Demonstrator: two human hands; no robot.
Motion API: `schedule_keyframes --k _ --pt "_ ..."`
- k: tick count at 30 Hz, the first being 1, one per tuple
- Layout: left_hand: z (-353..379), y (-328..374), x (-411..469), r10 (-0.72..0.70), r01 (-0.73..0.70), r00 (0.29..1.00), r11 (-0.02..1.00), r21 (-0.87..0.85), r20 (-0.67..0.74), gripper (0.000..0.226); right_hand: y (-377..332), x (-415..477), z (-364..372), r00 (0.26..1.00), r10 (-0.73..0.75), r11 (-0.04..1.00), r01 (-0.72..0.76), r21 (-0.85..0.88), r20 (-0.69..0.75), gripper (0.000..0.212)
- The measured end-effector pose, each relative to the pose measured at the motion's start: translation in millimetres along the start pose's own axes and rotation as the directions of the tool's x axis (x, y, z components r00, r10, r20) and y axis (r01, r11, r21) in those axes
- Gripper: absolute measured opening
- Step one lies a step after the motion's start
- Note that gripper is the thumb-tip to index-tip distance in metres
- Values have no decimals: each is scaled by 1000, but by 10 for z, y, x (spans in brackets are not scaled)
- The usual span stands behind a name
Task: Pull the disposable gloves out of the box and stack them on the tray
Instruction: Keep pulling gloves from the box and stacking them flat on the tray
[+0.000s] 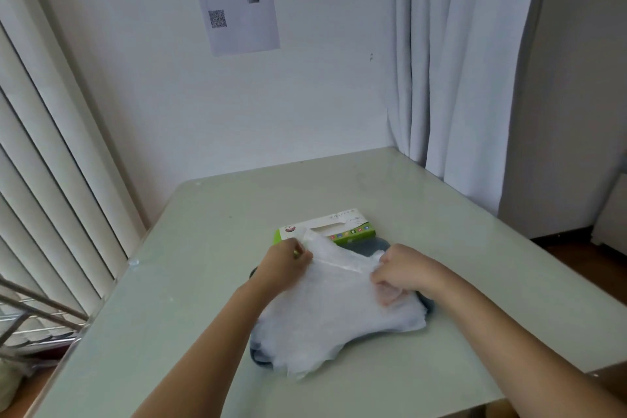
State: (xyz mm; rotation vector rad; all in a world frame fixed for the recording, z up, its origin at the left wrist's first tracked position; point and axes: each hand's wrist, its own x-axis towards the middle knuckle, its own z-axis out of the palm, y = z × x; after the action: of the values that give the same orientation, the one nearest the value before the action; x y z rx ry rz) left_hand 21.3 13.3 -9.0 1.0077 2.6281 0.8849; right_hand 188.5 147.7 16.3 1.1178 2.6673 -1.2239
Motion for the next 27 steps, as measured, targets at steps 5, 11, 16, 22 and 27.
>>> schedule_keyframes --k 5,11,16,22,27 --pt "23 -166 -13 -85 92 991 994 61 -106 6 93 18 31 999 51 998 -51 31 -7 25" --pt "-208 84 -292 115 -125 895 992 5 -432 18 144 45 143 998 42 999 -41 28 -44 27" --pt "87 430 -628 378 -374 926 921 114 -20 36 188 49 208 995 61 997 -58 44 -74 29" --pt "515 303 -662 247 -438 871 783 441 425 58 260 68 209 996 40 976 -22 219 -77 26" --pt "522 268 -639 220 -452 848 774 443 482 58 266 54 186 993 -43 994 53 91 -111 28"
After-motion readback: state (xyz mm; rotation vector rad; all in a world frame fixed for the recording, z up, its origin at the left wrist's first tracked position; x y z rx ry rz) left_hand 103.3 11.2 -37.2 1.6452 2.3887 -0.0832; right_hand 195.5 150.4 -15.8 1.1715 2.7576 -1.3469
